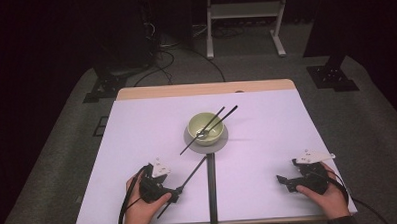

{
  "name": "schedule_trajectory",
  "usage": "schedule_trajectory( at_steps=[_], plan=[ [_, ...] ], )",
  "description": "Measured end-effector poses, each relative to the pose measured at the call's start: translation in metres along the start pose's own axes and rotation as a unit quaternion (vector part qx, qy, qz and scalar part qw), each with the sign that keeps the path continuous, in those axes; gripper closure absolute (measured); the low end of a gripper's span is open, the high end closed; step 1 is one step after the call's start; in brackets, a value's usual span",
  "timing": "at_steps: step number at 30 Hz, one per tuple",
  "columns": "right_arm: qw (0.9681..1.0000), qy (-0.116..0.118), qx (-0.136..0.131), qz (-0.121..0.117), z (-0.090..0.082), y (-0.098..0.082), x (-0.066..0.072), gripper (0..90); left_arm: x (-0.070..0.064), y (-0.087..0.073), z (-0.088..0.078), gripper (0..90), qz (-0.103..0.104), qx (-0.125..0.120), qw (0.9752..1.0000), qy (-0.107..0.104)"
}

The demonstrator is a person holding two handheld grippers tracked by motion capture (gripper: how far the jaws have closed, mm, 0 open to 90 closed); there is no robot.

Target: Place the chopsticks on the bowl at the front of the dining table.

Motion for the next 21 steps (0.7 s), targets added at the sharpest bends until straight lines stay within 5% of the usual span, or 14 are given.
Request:
schedule_trajectory(
  at_steps=[21],
  plan=[
    [1.0, 0.0, 0.0, 0.0, 0.0, 0.0, 0.0, 12.1, 0.017, -0.008, -0.002, 5.7, -0.012, 0.001, 0.9998, 0.015]
  ],
)
Point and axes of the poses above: each handheld gripper's, and its own axes: z roughly forward along the jaws, y roughly out of its top, x roughly to its left, the point moved 2 cm from there along z, roughly forward along the jaws, and after that the axes turned 13 degrees about y, right-handed, at the moved point
